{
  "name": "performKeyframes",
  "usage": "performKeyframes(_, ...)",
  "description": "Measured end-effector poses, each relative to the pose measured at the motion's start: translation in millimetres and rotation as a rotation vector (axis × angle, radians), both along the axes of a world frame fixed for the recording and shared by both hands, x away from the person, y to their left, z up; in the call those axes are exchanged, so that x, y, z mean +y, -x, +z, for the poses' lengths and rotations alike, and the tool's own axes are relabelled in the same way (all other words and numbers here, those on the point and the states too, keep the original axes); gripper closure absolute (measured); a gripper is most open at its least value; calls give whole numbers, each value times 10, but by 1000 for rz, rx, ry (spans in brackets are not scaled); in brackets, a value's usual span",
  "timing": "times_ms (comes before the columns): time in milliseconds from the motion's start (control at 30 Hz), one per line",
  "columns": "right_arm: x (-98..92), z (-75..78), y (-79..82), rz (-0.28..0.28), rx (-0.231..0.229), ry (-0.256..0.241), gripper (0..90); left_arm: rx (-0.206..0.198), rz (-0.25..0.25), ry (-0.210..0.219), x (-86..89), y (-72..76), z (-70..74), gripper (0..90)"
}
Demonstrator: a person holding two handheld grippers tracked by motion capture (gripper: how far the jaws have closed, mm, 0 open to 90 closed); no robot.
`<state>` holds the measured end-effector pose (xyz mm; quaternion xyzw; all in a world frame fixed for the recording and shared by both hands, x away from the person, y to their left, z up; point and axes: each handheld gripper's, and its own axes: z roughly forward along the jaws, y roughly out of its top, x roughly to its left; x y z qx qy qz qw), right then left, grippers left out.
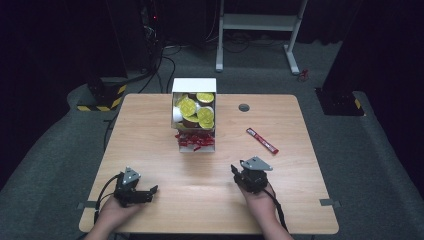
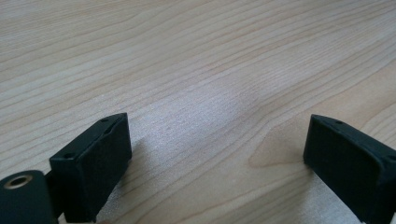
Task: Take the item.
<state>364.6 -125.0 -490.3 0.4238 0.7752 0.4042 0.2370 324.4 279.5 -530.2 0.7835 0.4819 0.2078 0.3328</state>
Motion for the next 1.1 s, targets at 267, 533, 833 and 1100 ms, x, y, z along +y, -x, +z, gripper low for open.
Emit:
performKeyframes(267,185,-200,147,71,74,29,496,-2,3,4,-3,0,-2,79)
performKeyframes(533,291,-345,204,104,121,91,359,-2,4,4,-3,0,-2,79)
performKeyframes(833,327,-353,191,90,135,102,232,-4,4,4,-4,1,-3,79)
performKeyframes(1100,327,-353,187,76,154,88,213,-5,1,3,-5,-9,-3,78)
